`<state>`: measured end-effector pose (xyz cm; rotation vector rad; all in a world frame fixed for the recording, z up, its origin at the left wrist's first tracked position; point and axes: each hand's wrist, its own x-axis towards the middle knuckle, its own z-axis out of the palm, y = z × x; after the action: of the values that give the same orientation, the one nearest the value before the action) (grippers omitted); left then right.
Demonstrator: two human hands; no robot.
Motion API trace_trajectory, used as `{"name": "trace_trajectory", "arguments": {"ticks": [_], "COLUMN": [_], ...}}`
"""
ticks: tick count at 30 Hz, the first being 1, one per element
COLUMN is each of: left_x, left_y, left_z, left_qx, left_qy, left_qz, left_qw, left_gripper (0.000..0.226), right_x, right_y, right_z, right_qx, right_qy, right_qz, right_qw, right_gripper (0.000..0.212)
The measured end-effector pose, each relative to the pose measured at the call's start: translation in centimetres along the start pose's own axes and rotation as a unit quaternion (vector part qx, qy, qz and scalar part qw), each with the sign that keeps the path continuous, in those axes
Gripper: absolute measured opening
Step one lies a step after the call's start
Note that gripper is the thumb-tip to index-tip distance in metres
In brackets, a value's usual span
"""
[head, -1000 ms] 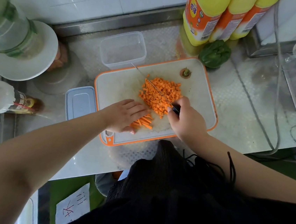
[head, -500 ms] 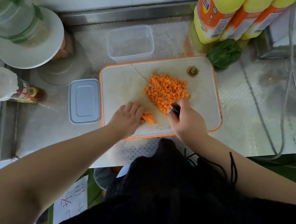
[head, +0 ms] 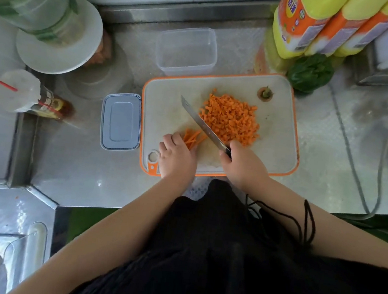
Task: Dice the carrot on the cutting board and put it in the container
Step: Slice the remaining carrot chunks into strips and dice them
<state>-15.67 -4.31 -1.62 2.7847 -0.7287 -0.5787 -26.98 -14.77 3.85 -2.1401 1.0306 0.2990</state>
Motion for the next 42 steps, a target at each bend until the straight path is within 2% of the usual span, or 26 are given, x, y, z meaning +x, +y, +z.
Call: {"name": "trace_trajectory", "arguments": {"ticks": [7, 13, 15, 17, 21, 24, 28, 34, 37, 40, 42], "left_x": [-1.2, -1.5, -1.4, -1.1, -0.1, 0.6, 2.3, 2.9, 2.4, 1.1, 0.1], "left_y": [-0.9, -2.1, -3.1, -4.6, -8.0, -8.8, -8.7, -7.5, -6.5, -4.4, -2.9], "left_z": [-0.2, -0.4, -0.5, -0.6, -1.5, -2.2, -3.0, -3.0, -3.1, -2.4, -1.3], "left_qx": [-0.027, -0.152, -0.163, -0.142, -0.041, 0.015, 0.011, 0.002, 0.008, 0.056, 0.106], "left_qy": [-0.019, 0.010, 0.027, 0.024, -0.062, -0.086, -0.105, -0.087, -0.067, -0.079, -0.063], "left_qz": [0.035, 0.050, 0.060, 0.096, 0.203, 0.257, 0.245, 0.239, 0.217, 0.132, 0.115], "left_qw": [0.999, 0.987, 0.984, 0.985, 0.976, 0.962, 0.964, 0.967, 0.974, 0.987, 0.986], "left_gripper": [0.073, 0.054, 0.051, 0.059, 0.095, 0.099, 0.087, 0.072, 0.076, 0.099, 0.107], "right_x": [0.0, 0.2, 0.3, 0.3, 0.2, 0.1, 0.4, 0.4, 0.4, 0.5, 0.5], "right_y": [0.1, 0.3, 0.4, 0.4, 0.5, 0.6, 0.7, 0.7, 0.7, 0.8, 0.8], "right_z": [0.3, 0.5, 0.7, 0.7, 0.9, 0.9, 0.7, 0.9, 0.8, 0.4, 0.4], "right_qx": [-0.015, -0.031, -0.037, -0.039, -0.042, -0.046, -0.051, -0.036, -0.019, -0.017, -0.015], "right_qy": [-0.012, -0.029, -0.029, -0.032, -0.052, -0.043, -0.025, -0.055, -0.043, -0.026, -0.025], "right_qz": [0.000, 0.019, 0.018, 0.015, 0.008, 0.005, 0.006, -0.005, 0.001, -0.001, 0.003], "right_qw": [1.000, 0.999, 0.999, 0.999, 0.998, 0.998, 0.998, 0.998, 0.999, 1.000, 1.000], "right_gripper": [0.019, 0.021, 0.022, 0.022, 0.023, 0.024, 0.023, 0.025, 0.026, 0.026, 0.025]}}
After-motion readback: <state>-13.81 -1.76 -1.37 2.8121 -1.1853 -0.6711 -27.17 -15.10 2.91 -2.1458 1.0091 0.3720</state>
